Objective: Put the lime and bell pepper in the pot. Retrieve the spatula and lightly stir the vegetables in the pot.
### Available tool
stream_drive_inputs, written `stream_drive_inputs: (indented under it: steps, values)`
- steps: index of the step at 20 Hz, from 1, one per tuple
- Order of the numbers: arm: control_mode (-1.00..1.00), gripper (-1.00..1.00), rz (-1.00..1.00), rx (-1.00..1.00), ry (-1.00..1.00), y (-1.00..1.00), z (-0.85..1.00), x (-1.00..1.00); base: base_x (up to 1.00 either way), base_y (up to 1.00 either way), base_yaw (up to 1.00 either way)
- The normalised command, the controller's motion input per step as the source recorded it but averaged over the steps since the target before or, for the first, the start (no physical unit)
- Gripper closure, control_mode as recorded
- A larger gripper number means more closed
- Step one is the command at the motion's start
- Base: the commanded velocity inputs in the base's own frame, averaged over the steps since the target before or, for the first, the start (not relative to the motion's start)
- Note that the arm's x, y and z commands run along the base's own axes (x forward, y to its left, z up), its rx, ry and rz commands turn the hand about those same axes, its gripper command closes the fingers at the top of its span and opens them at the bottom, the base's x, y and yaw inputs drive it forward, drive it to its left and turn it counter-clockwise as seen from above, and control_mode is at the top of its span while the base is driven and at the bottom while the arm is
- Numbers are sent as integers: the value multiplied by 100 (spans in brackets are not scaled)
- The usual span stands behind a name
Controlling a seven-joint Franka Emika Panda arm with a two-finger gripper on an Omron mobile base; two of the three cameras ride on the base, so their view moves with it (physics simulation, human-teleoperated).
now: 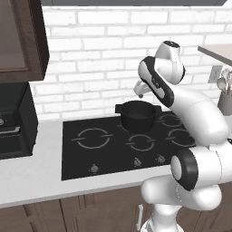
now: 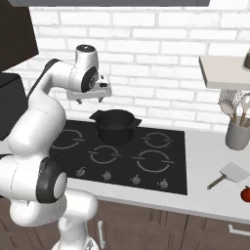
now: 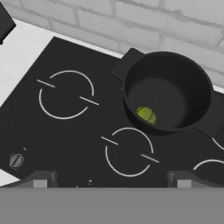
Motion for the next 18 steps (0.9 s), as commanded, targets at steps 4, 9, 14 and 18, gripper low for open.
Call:
stream_drive_inputs:
  steps: [4,9,14,18]
  values:
    - [-100,-100,0,-2,-29,0,74,-100,0,0,0]
    - [-100,-100,0,0,-18,0,49,-99,0,0,0]
    - [-100,-100,0,-3,4,2,0,-16,0,0,0]
    - [-100,-100,0,0,0,0,0,0,0,0,0]
